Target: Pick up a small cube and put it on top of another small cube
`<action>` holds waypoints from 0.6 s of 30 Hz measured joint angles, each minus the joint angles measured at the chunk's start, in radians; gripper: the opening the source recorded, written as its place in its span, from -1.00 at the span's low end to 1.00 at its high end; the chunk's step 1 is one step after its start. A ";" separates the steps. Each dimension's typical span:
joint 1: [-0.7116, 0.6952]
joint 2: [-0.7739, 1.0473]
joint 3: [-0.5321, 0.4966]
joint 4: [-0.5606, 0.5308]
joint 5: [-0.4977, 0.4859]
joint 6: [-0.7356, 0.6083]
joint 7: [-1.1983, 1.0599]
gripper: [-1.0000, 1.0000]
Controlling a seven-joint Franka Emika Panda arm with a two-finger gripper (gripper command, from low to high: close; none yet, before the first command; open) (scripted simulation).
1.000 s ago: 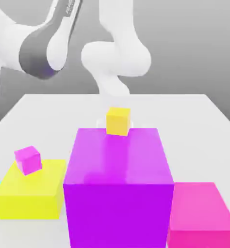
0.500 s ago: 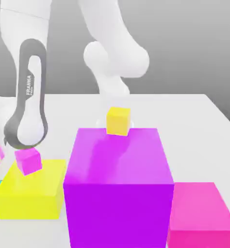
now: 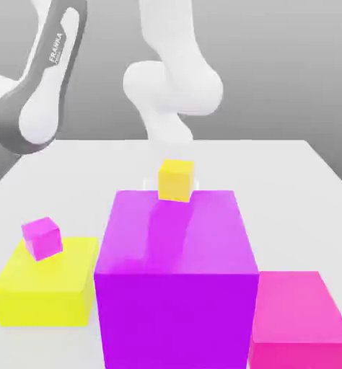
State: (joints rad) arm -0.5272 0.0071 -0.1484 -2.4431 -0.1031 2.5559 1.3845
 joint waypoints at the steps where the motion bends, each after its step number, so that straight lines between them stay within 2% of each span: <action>1: 0.025 -0.036 0.009 -0.008 -0.008 -0.031 0.000 -1.00; 8: 0.125 -0.288 0.094 -0.071 -0.003 -0.242 -0.044 -1.00; 18: 0.318 -0.650 0.205 -0.162 0.103 -0.537 -0.176 -1.00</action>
State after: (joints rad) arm -0.2094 -0.6425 0.0564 -2.6050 -0.0002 2.0189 1.2085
